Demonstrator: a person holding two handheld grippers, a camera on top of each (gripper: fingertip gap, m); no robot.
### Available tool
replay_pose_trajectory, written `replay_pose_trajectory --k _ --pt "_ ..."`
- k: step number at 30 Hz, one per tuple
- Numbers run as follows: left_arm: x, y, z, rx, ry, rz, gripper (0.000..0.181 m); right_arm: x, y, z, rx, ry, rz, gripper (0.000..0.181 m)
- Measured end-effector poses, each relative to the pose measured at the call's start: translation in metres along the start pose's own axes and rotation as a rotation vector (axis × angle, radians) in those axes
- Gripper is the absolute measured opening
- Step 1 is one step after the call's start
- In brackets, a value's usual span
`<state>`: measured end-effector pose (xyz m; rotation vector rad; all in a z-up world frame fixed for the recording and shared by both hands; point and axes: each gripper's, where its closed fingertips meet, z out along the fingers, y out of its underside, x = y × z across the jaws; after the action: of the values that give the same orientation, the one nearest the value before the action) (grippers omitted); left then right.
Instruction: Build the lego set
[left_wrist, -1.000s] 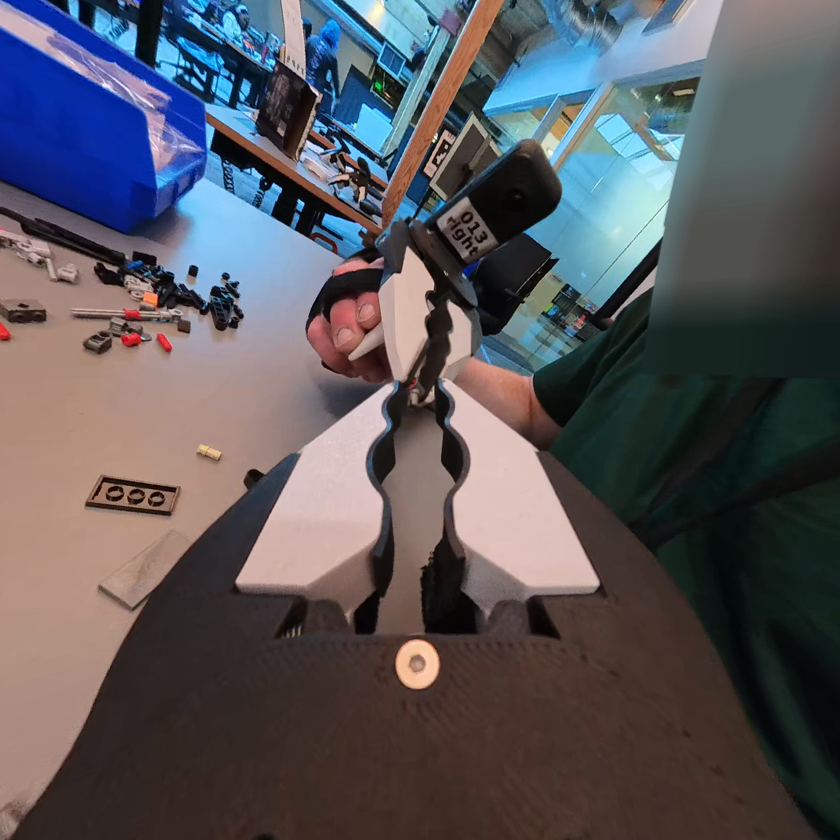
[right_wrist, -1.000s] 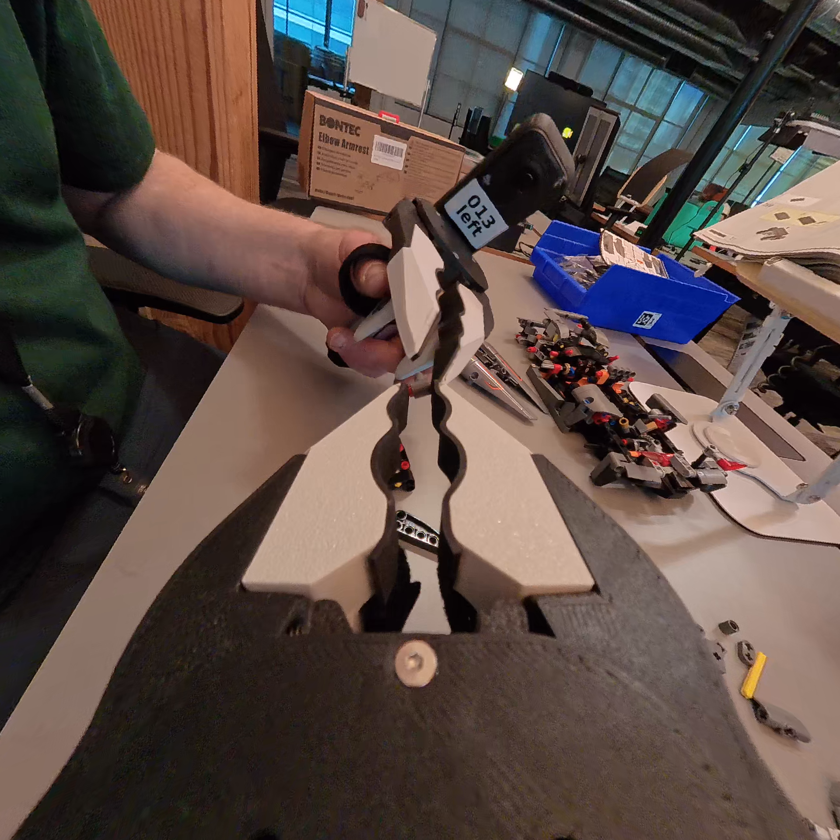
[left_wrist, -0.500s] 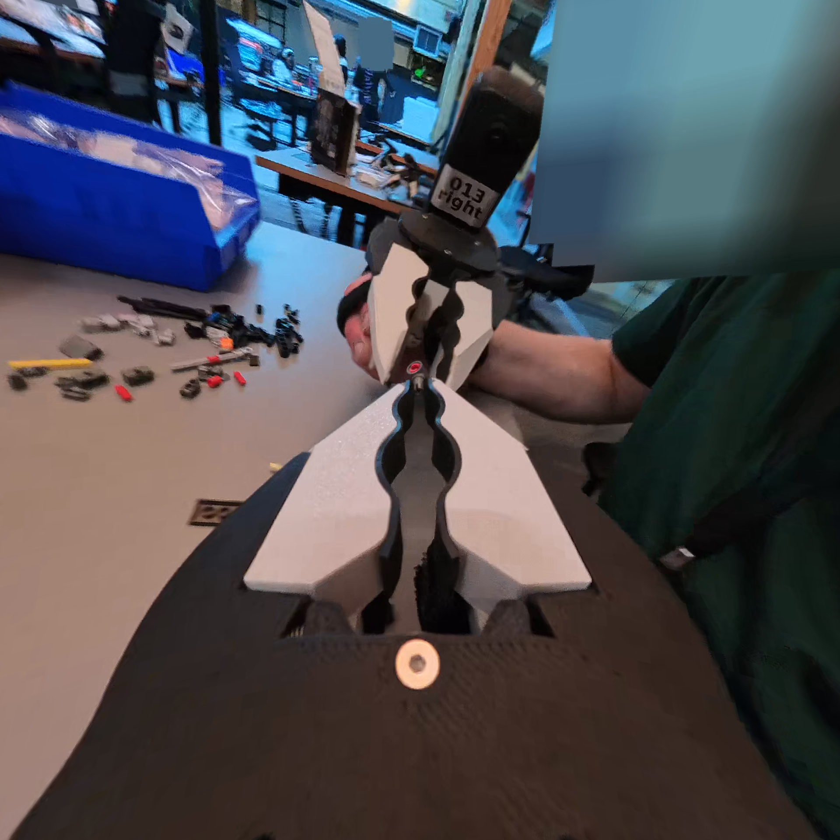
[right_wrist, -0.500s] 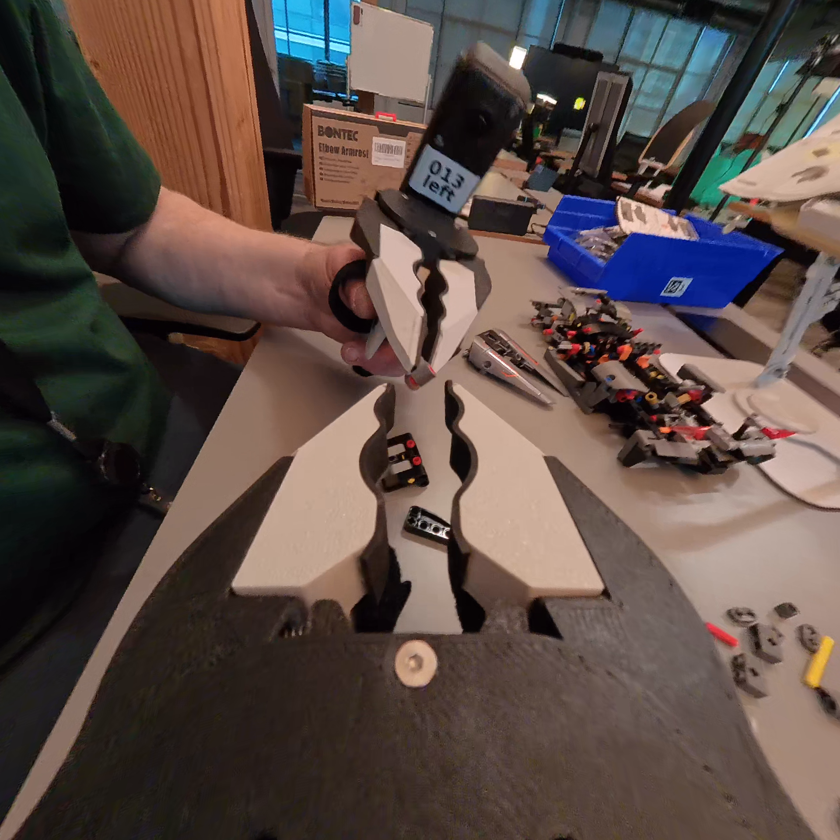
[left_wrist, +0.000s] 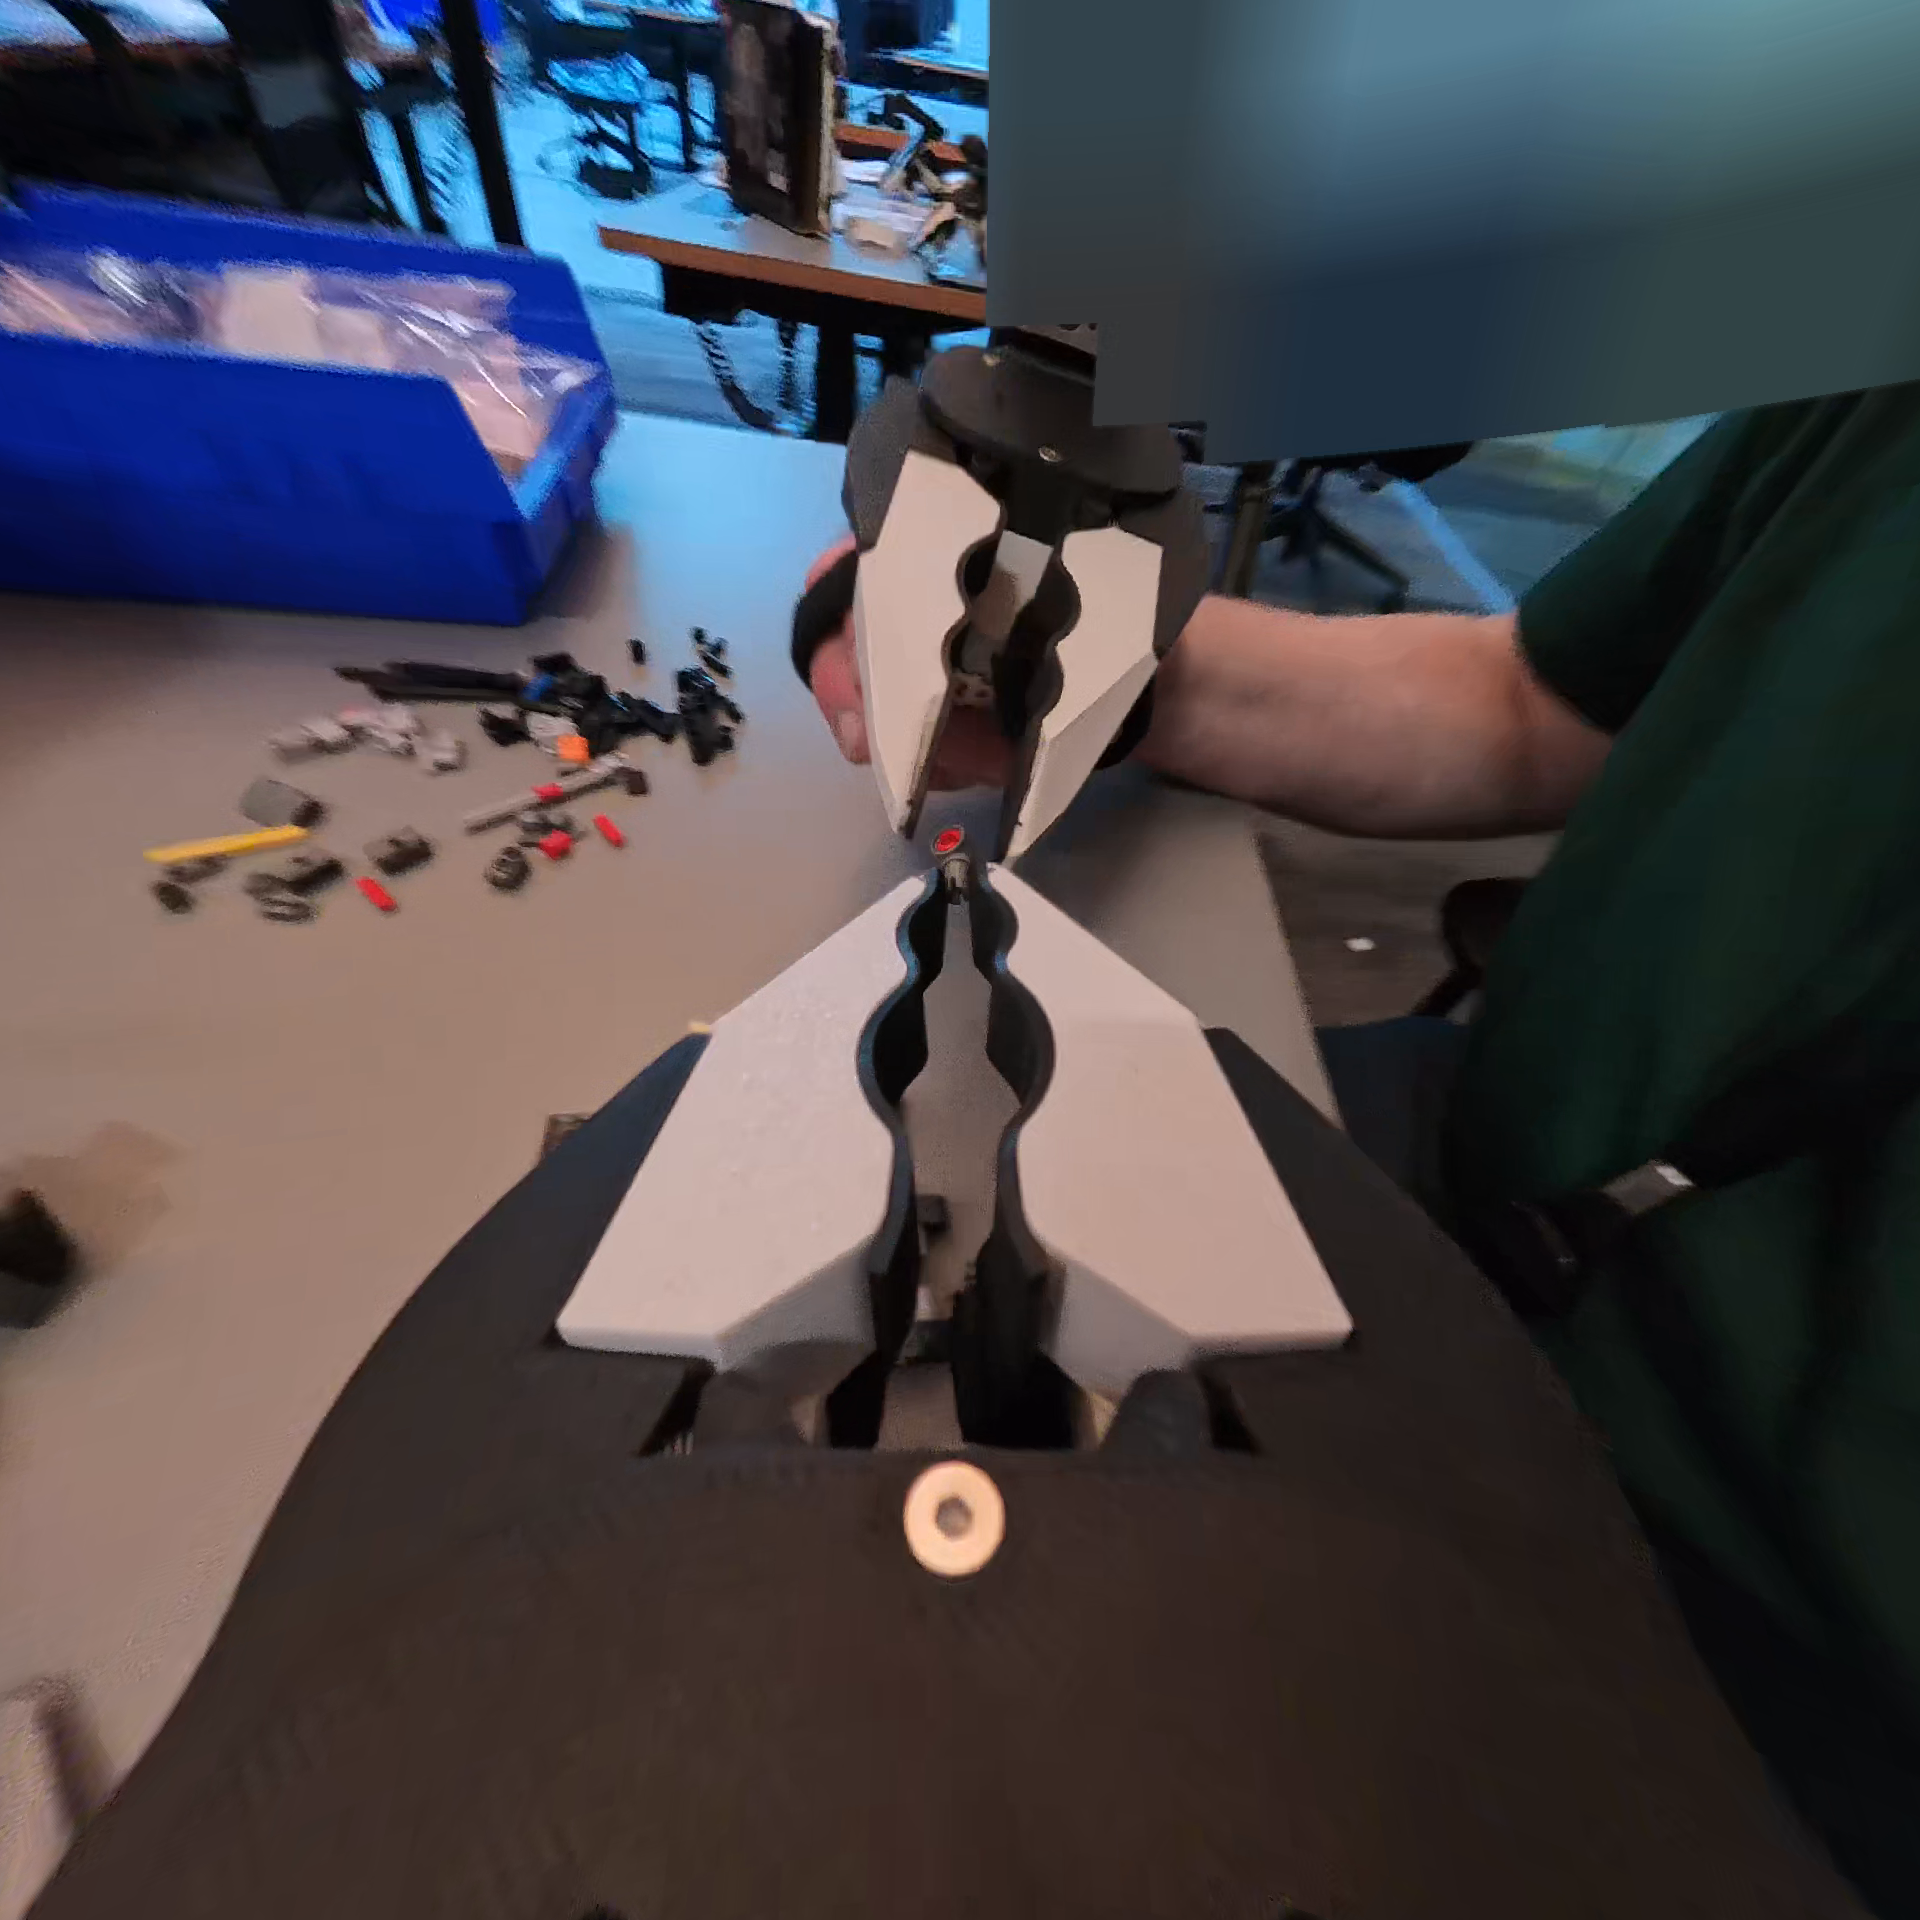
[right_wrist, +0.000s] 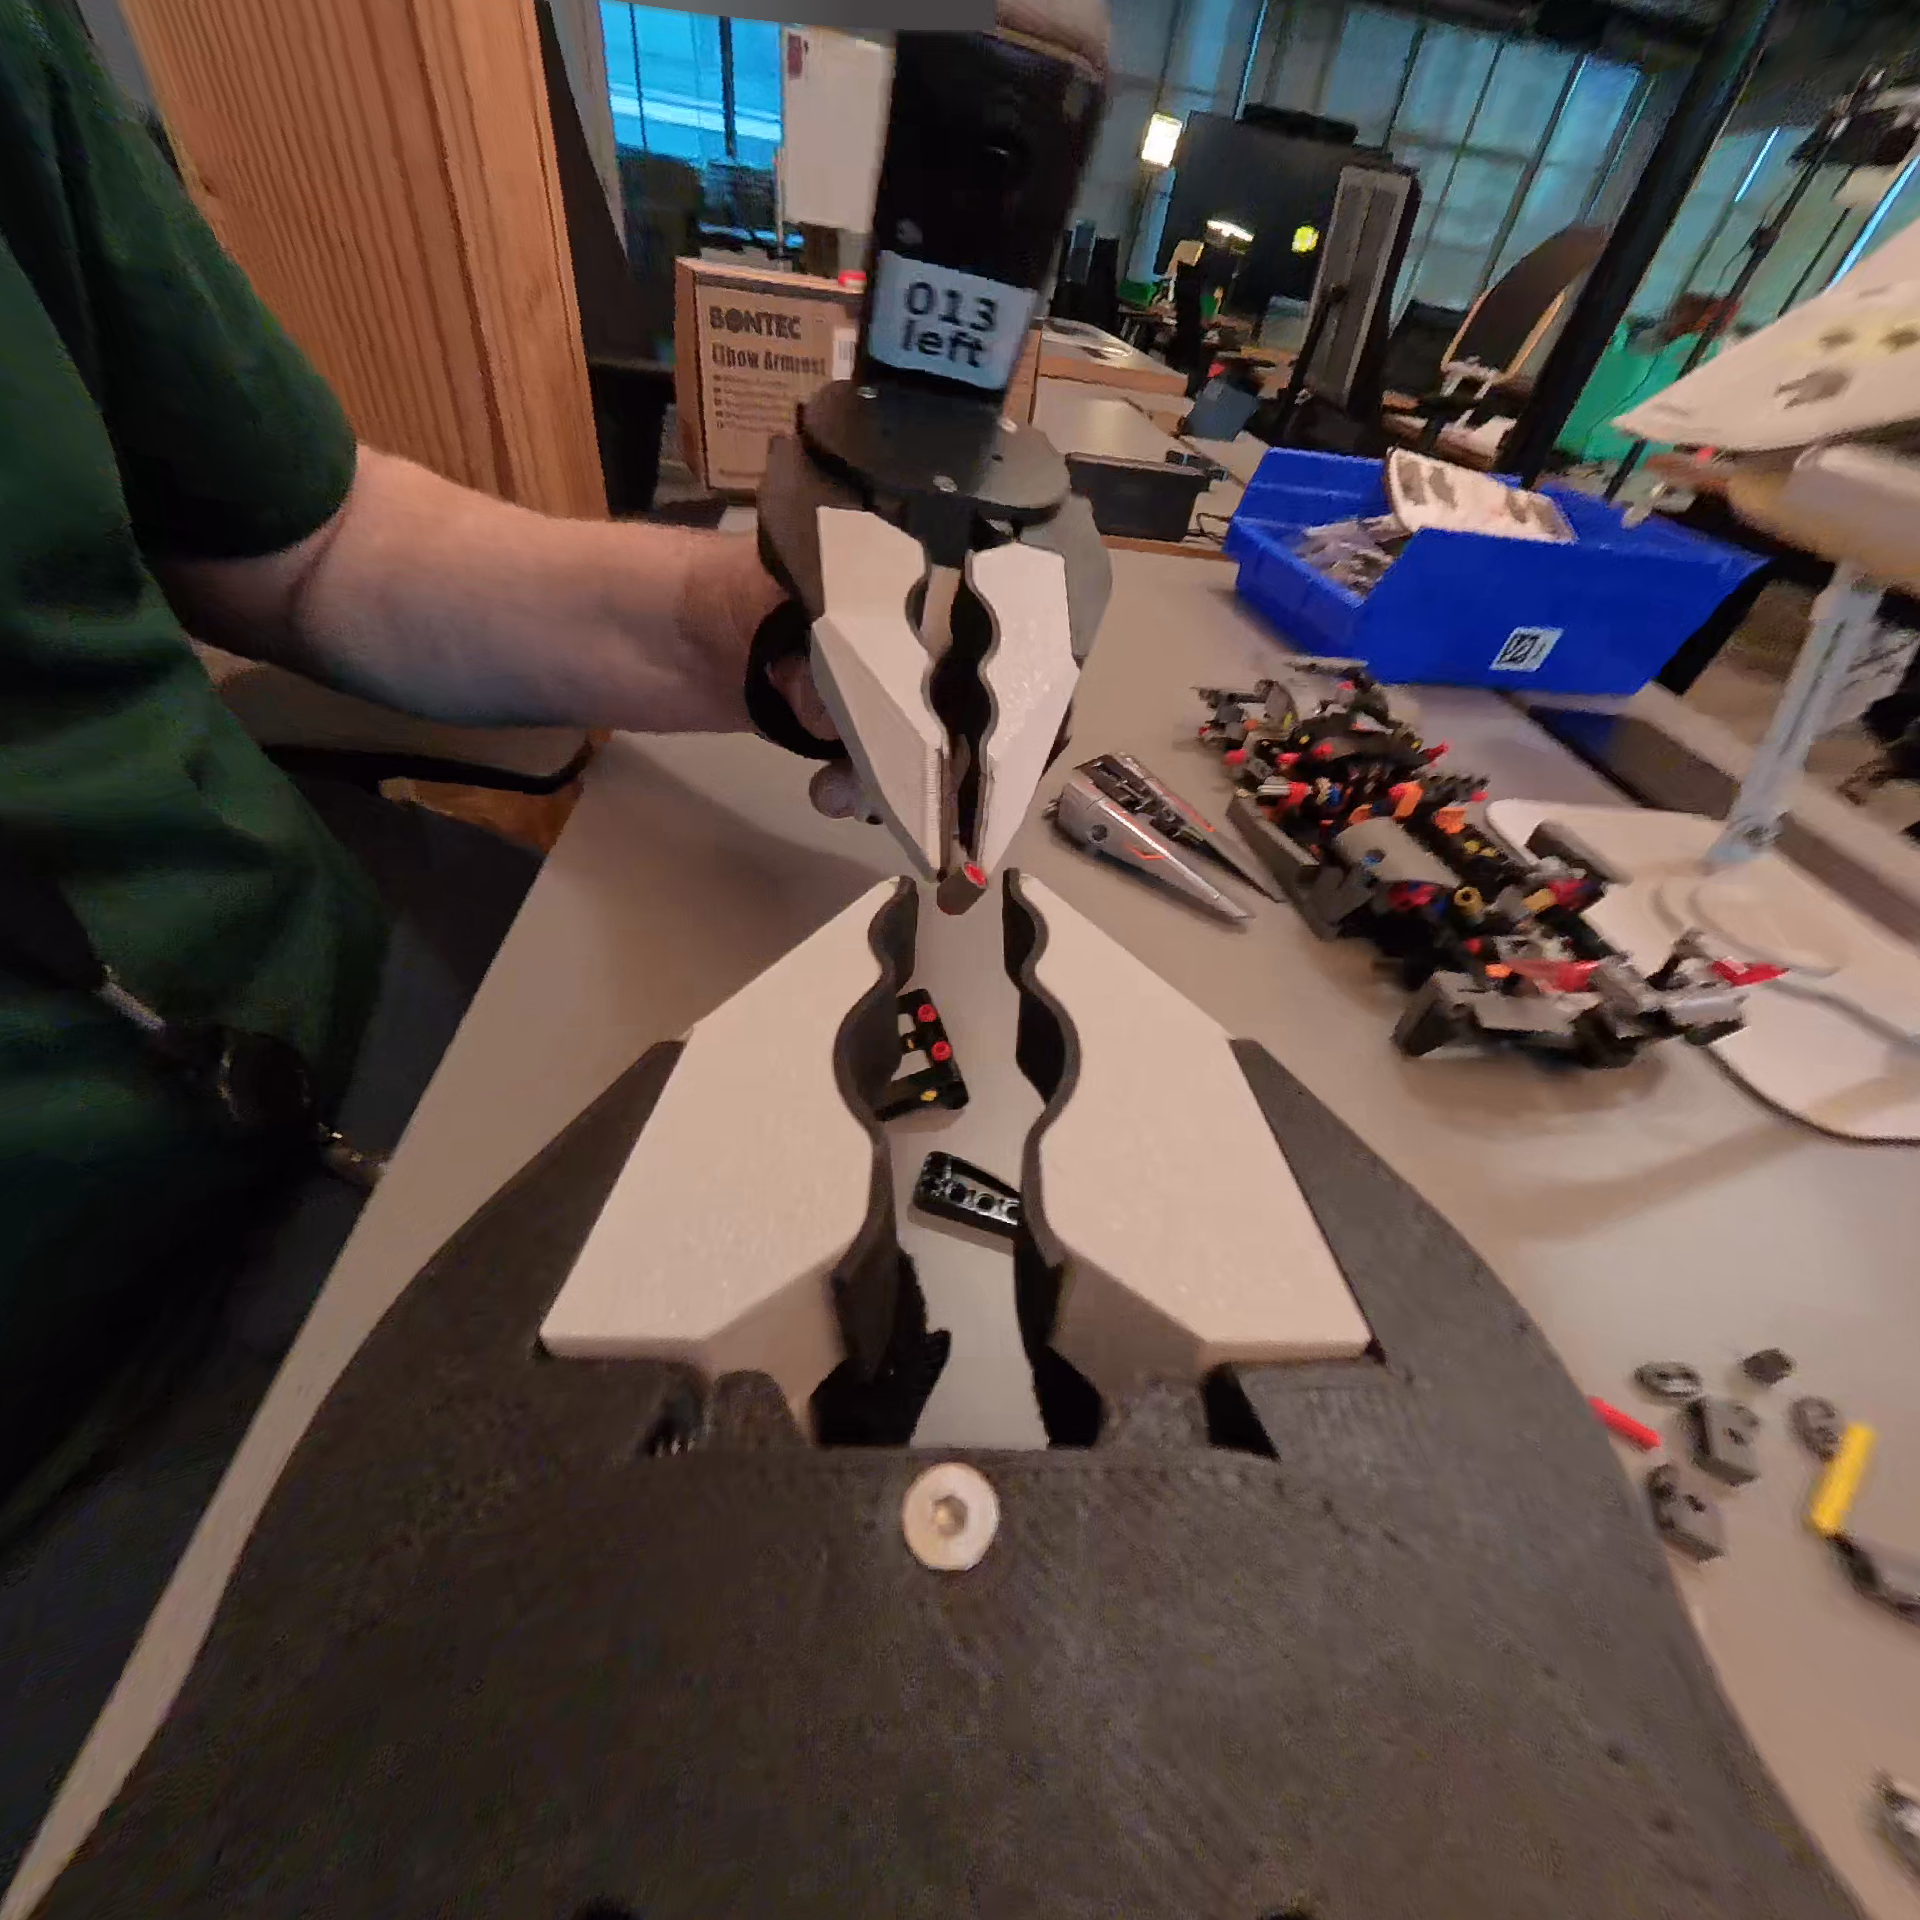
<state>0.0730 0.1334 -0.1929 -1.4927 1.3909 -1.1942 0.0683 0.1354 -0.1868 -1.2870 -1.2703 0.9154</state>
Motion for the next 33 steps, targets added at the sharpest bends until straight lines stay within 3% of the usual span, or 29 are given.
replay_pose_trajectory --k 6,12,16,21,23,28,31,33 --pt "0.002 0.006 0.0 0.008 0.115 -0.219 0.003 -0.004 0.009 0.006 -0.087 0.053 -0.164 0.011" --pt "-0.001 0.006 0.002 0.045 0.145 -0.323 0.002 -0.002 0.011 0.005 -0.116 0.069 -0.17 0.008" --pt "-0.011 0.02 -0.003 -0.057 -0.019 -0.207 0.024 0.008 0.018 0.003 -0.146 0.086 -0.088 0.007" --pt "-0.018 0.077 -0.009 -0.454 -0.253 0.062 0.043 0.016 0.028 0.002 -0.185 0.102 -0.036 0.007" --pt "-0.018 0.092 -0.006 -0.529 -0.284 0.105 0.05 0.014 0.028 0.002 -0.186 0.098 -0.047 0.007" --pt "-0.022 0.103 0.002 -0.576 -0.334 0.153 0.05 0.013 0.027 0.002 -0.179 0.086 -0.035 0.007" --pt "-0.023 0.103 0.006 -0.582 -0.335 0.168 0.03 0.012 0.03 0.003 -0.191 0.079 -0.033 0.007" --pt "-0.023 0.102 0.007 -0.58 -0.344 0.189 0.03 0.011 0.031 0.003 -0.196 0.073 -0.032 0.007"
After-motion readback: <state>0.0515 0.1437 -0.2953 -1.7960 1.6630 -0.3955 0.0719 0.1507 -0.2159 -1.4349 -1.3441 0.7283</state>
